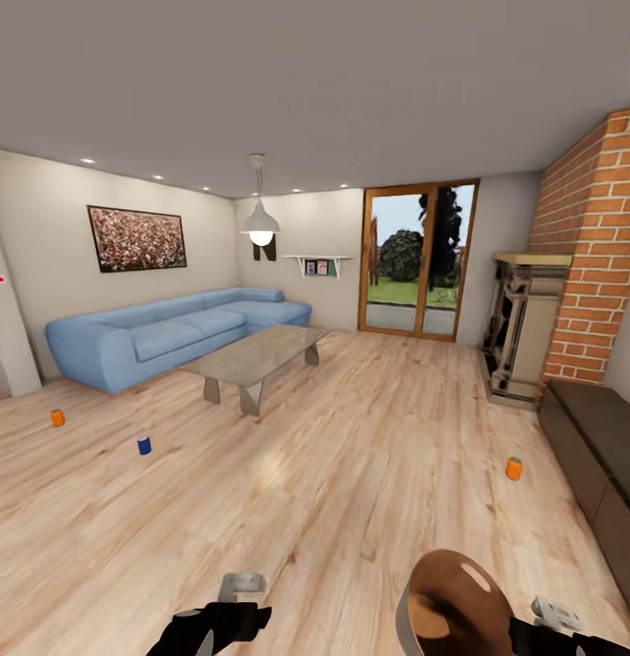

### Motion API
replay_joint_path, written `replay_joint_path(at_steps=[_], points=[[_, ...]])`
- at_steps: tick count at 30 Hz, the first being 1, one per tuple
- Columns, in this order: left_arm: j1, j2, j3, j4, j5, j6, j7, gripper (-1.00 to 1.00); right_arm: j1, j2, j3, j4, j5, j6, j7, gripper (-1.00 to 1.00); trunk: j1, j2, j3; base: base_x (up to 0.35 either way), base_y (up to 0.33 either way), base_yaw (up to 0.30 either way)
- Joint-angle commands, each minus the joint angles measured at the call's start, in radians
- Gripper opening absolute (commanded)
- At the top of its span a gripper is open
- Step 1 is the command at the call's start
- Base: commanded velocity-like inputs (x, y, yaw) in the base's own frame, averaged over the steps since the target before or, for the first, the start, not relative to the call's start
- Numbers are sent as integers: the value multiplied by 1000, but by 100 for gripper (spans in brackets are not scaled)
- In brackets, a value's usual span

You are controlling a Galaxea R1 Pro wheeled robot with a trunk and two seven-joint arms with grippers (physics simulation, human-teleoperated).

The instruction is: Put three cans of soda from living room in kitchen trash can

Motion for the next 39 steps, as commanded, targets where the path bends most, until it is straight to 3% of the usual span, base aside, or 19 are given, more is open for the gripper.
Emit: replay_joint_path(at_steps=[1,21,39], points=[[0,0,0,0,0,0,0,100,-1,0,-4,-1,-16,3,12,-100,0,0,0,345,77,-286],[0,0,0,0,1,-1,0,100,-1,1,-4,-3,-14,2,33,-100,0,0,0,345,122,-51],[0,0,0,-1,1,0,-2,100,-1,0,-3,-1,-16,3,35,-100,0,0,0,343,143,-259]])
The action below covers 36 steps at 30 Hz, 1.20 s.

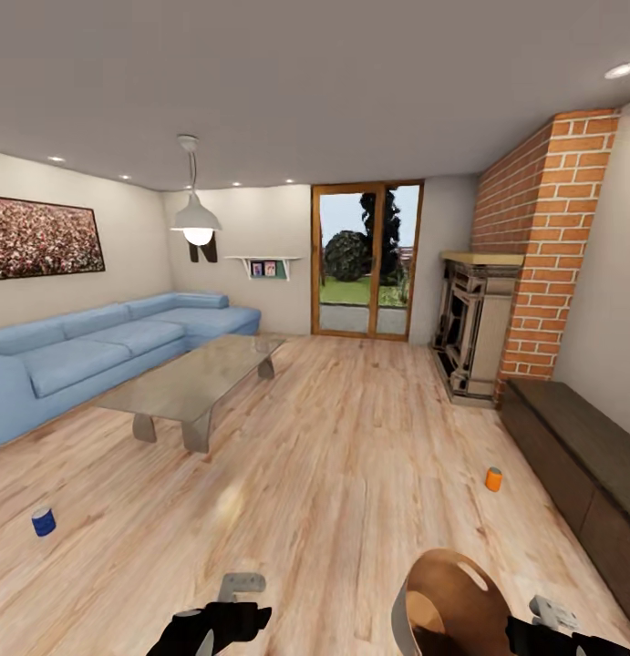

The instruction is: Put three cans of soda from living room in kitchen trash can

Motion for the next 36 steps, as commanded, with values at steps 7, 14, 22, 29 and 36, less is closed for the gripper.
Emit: replay_joint_path(at_steps=[7,14,22,29,36], points=[[0,0,0,0,1,0,0,100,-1,1,-4,-1,-15,3,7,-100,0,0,0,339,148,-284],[0,1,0,0,1,0,0,100,-1,1,-3,-2,-15,3,7,-100,0,0,0,338,149,-261],[0,1,0,0,1,0,-1,100,-1,2,-3,-2,-14,3,7,-100,0,0,0,336,153,-153],[0,1,0,1,1,0,-3,100,-1,2,-3,-1,-14,2,7,-100,0,0,0,329,169,-16],[0,1,0,1,1,0,-3,100,-1,2,-3,-1,-14,3,7,-100,0,0,0,317,181,-1]])
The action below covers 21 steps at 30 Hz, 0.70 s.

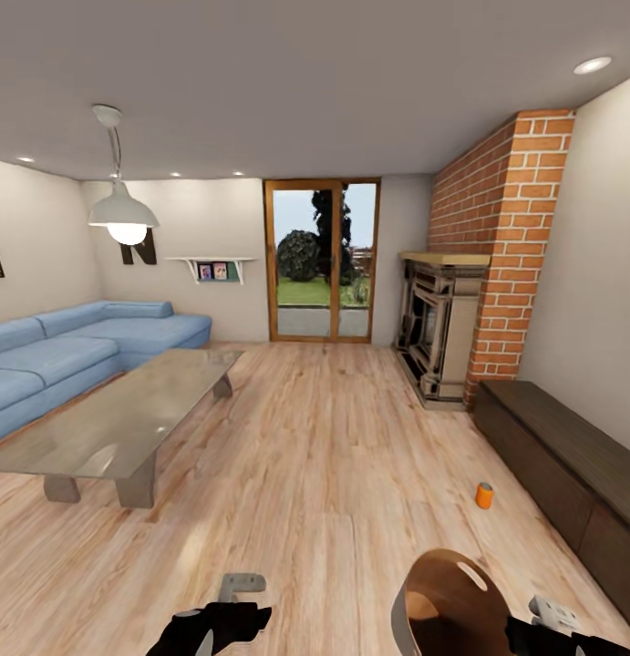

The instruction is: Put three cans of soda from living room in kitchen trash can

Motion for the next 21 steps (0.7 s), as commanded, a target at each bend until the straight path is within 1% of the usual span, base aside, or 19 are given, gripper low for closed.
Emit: replay_joint_path(at_steps=[1,21], points=[[0,0,0,0,0,0,0,100,-1,0,-4,-1,-16,3,7,-100,0,0,0,311,187,0],[0,0,0,-1,0,-1,0,100,-1,1,-5,-4,-16,3,8,-100,0,0,0,310,188,0]])
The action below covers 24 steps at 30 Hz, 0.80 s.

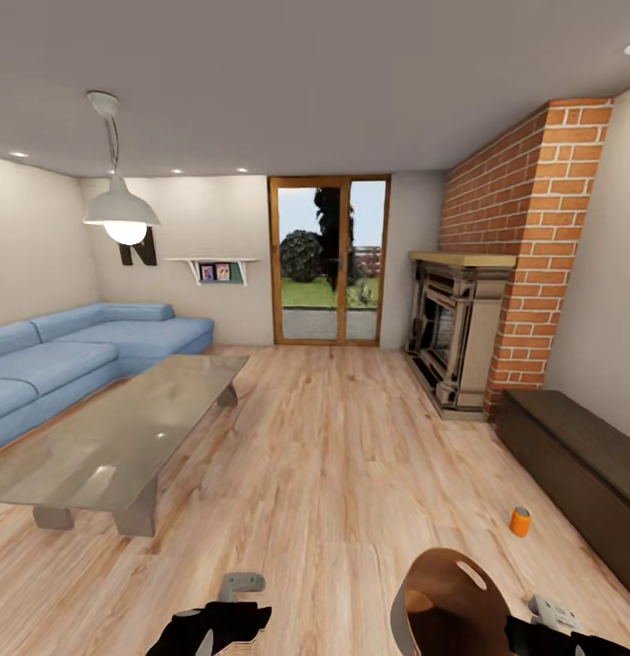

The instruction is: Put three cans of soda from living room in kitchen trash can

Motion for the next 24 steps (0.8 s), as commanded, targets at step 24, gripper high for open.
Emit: replay_joint_path(at_steps=[24], points=[[0,0,0,1,-1,-19,0,100,-1,2,-3,-1,-17,3,7,-100,0,0,0,311,169,-96]])
